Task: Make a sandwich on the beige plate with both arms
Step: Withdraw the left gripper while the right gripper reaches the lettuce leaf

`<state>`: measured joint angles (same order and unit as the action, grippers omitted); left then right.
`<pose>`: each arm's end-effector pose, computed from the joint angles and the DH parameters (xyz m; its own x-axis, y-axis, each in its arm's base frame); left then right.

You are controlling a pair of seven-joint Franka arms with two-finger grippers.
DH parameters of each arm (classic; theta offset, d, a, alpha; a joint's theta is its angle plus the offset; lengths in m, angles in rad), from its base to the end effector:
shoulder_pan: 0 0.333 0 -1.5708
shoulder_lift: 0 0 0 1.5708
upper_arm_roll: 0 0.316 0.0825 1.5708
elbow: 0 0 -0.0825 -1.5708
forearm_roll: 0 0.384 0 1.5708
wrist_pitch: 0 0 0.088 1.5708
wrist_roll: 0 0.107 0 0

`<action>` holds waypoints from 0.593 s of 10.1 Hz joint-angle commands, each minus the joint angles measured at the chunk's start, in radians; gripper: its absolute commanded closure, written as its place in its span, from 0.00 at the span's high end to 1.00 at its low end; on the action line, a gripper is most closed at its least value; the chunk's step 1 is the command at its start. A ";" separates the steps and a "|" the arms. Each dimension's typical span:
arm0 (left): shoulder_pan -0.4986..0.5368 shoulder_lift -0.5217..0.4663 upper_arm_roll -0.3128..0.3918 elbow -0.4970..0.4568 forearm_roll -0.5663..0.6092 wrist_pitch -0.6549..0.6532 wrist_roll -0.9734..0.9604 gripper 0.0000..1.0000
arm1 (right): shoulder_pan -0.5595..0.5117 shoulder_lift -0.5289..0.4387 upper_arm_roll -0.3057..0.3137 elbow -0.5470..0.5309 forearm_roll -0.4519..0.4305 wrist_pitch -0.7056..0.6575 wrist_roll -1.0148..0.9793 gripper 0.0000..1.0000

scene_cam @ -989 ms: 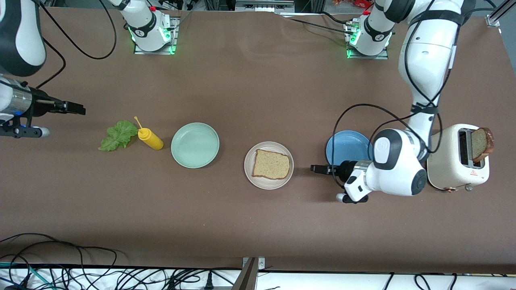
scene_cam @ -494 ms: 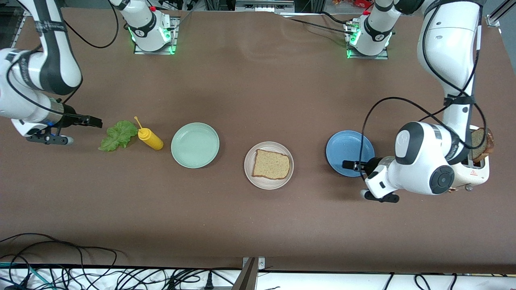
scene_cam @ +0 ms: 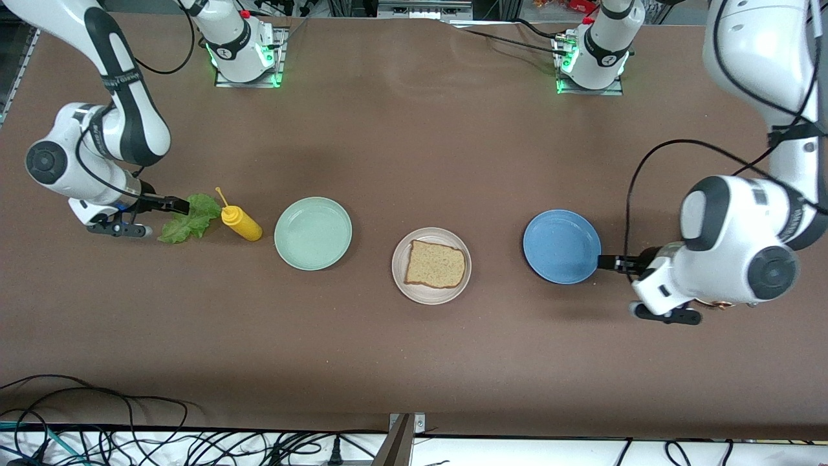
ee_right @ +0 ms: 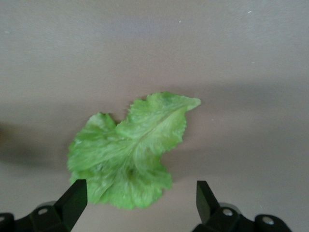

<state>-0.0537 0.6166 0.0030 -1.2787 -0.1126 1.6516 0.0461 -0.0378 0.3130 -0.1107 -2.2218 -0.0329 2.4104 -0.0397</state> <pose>0.6986 -0.0471 0.3744 0.9678 -0.0860 -0.2367 -0.0598 -0.9915 0.1158 0.5307 -0.0805 0.2238 0.9887 -0.0820 -0.1253 -0.0765 -0.9959 0.0479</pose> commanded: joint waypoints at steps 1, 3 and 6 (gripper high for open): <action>0.035 -0.101 -0.008 -0.016 0.066 -0.055 0.000 1.00 | -0.004 0.072 0.003 0.002 -0.018 0.085 -0.003 1.00; 0.046 -0.152 -0.008 -0.016 0.152 -0.055 -0.002 1.00 | -0.004 0.086 0.003 0.004 -0.016 0.107 -0.003 1.00; 0.049 -0.210 -0.008 -0.014 0.189 -0.111 -0.002 1.00 | -0.002 0.118 0.003 0.005 -0.016 0.122 -0.002 0.45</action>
<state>-0.0070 0.4461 0.0033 -1.2770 0.0409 1.5806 0.0461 -0.0367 0.4080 -0.1087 -2.2212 -0.0340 2.5147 -0.0404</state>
